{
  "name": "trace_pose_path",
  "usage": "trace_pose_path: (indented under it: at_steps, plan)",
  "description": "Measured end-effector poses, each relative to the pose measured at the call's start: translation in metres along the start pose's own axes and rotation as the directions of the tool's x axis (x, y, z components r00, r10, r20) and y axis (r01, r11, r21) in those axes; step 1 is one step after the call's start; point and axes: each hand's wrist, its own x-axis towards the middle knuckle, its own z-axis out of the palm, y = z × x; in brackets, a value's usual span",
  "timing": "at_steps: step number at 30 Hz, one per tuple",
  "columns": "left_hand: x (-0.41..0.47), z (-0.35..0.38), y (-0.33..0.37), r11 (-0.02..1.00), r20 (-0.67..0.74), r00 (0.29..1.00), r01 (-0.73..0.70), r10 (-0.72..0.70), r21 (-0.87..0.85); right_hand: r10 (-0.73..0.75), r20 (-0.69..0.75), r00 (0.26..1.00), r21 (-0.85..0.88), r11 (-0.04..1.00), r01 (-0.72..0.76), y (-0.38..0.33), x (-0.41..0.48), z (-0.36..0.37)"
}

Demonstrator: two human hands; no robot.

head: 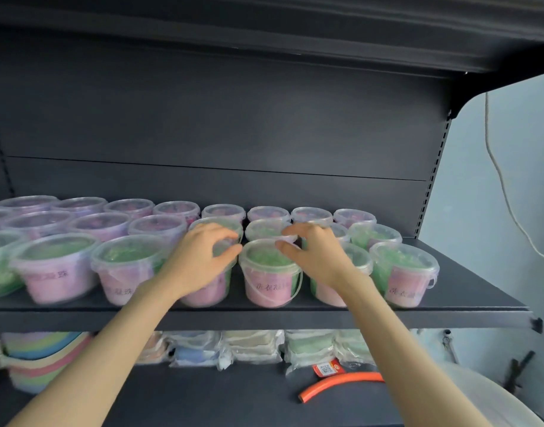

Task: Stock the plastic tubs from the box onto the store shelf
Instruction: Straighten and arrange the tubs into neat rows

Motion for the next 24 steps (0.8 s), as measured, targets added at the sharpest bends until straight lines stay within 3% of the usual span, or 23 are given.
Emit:
trace_pose_path:
  at_steps: [5, 9, 15, 24]
  plan:
    - [-0.044, -0.012, -0.033, 0.990, 0.037, 0.998, -0.057, 0.053, 0.126, -0.024, -0.001, 1.000, -0.105, 0.994, 0.023, -0.023, -0.033, 0.035]
    - [-0.051, -0.008, -0.047, 0.987, 0.044, 0.994, -0.101, 0.096, 0.126, -0.029, -0.047, 0.998, -0.235, 0.972, 0.017, -0.023, -0.040, 0.053]
    - [-0.050, -0.006, -0.054, 0.989, 0.018, 0.992, -0.128, 0.127, 0.077, 0.029, -0.128, 0.991, -0.154, 0.987, -0.049, -0.028, -0.044, 0.063]
    - [-0.053, -0.006, -0.052, 0.978, 0.022, 0.986, -0.164, 0.162, 0.128, 0.098, -0.121, 0.988, -0.125, 0.986, -0.113, -0.035, -0.044, 0.066]
